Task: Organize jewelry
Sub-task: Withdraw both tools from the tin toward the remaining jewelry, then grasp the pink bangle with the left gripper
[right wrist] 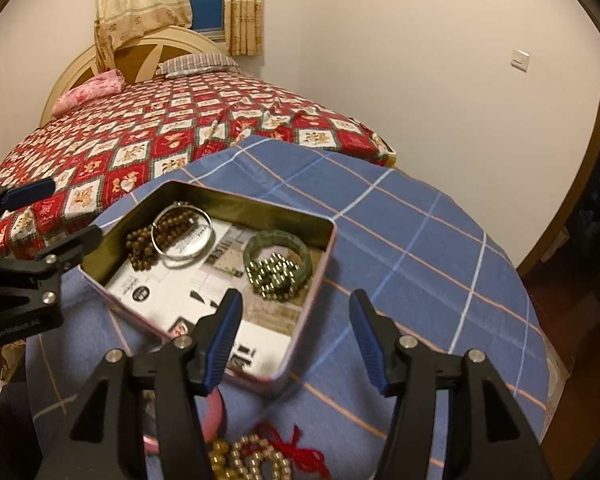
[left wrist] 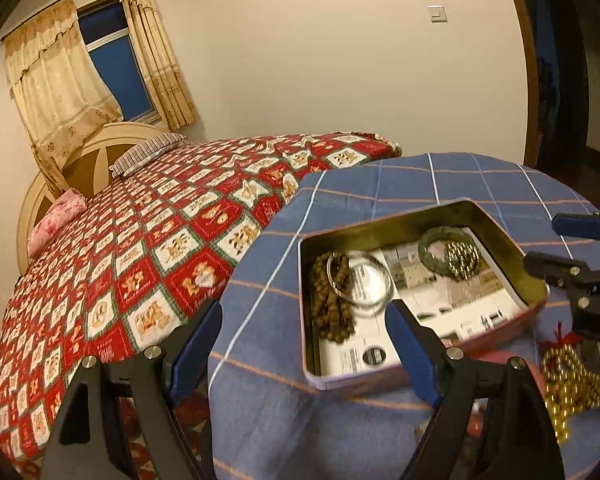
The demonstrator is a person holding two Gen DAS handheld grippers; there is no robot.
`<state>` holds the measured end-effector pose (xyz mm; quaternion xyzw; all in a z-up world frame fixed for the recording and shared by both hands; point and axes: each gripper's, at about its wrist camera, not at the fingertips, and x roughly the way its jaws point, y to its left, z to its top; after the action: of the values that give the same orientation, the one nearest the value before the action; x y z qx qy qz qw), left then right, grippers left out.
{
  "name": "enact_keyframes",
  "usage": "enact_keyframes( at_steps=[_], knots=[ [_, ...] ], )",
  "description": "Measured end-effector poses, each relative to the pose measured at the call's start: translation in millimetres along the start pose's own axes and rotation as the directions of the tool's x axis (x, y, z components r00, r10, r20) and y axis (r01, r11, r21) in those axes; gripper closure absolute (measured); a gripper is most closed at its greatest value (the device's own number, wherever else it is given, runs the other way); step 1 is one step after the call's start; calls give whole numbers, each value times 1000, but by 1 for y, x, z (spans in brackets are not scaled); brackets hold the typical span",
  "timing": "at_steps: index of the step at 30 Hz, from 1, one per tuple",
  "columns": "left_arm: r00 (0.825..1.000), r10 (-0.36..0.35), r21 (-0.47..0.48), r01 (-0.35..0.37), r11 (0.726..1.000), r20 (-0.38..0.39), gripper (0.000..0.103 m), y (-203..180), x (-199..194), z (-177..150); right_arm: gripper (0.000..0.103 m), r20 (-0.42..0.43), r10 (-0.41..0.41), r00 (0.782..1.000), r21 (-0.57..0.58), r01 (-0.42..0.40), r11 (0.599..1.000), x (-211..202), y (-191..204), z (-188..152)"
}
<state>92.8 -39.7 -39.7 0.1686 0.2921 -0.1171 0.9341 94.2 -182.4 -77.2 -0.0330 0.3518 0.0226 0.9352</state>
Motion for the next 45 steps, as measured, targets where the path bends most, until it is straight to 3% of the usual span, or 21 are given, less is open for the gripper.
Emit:
enact_keyframes(
  at_steps=[12, 24, 27, 35, 40, 42, 45],
  knots=[
    [995, -73, -8, 73, 997, -72, 19, -25, -14, -40, 38, -29, -22, 999, 27, 22, 999, -23, -9, -50],
    [988, -119, 25, 122, 992, -101, 20, -59, -16, -46, 33, -36, -36, 999, 59, 39, 998, -31, -15, -75],
    [984, -112, 36, 118, 992, -139, 34, -64, -5, -51, 32, -34, -38, 999, 57, 40, 998, -31, -16, -76],
    [982, -125, 47, 133, 990, -142, 43, -67, 1, -58, 28, -27, -35, 999, 75, 37, 996, -31, -19, -77],
    [975, -171, 85, 184, 979, -143, 69, -78, 3, -54, 27, -32, -38, 999, 66, 41, 997, -29, -17, -78],
    [973, -180, 138, 200, 970, -145, 69, -85, 3, -52, 27, -35, -37, 999, 70, 39, 997, -29, -18, -78],
    [968, -202, 132, 222, 966, -152, 70, -84, 4, -50, 27, -39, -35, 999, 78, 38, 996, -28, -19, -78]
  ],
)
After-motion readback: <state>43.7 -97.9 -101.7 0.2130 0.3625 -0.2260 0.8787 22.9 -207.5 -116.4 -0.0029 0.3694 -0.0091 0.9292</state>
